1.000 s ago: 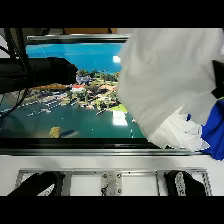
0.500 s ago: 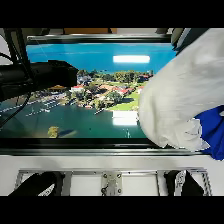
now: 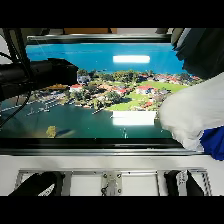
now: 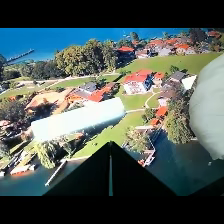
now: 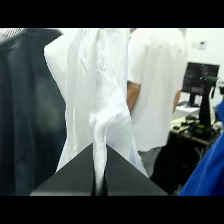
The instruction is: Fold the clothes and pants, and hang the long-sleeved shirts on hangers.
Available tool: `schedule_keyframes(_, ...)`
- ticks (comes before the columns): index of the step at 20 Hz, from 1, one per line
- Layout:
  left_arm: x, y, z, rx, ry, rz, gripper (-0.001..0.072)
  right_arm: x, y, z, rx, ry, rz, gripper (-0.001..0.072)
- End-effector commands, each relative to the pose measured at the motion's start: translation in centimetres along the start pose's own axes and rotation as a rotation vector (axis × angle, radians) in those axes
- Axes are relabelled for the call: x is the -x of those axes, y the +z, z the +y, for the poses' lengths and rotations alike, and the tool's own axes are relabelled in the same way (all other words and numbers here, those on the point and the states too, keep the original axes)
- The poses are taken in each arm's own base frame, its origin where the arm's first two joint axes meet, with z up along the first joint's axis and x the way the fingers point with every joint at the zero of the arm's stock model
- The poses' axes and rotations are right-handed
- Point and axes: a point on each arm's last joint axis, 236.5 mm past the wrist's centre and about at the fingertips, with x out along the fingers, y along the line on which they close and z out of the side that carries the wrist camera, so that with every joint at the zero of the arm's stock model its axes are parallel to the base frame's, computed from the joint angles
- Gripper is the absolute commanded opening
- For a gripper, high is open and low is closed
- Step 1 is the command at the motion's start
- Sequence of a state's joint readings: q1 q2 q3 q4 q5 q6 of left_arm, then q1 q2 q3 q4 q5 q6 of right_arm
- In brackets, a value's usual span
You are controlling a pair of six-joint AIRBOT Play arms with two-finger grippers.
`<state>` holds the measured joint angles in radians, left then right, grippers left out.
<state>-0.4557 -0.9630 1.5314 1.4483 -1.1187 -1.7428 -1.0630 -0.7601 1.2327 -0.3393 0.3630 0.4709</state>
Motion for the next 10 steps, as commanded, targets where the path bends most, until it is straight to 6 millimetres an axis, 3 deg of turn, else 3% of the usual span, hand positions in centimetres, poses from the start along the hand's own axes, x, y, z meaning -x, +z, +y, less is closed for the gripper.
schedule_keyframes(1, -0.03, 0.09, 0.03, 0.001, 0.0, -0.004, 0.001, -1.99, 2.89, -1.69, 0.022, -0.045, -0.062, 0.0003)
schedule_keyframes(10, -0.03, 0.09, 0.03, 0.001, 0.0, -0.004, 0.001, -2.89, 3.77, -2.12, 0.027, -0.052, -0.081, 0.0006)
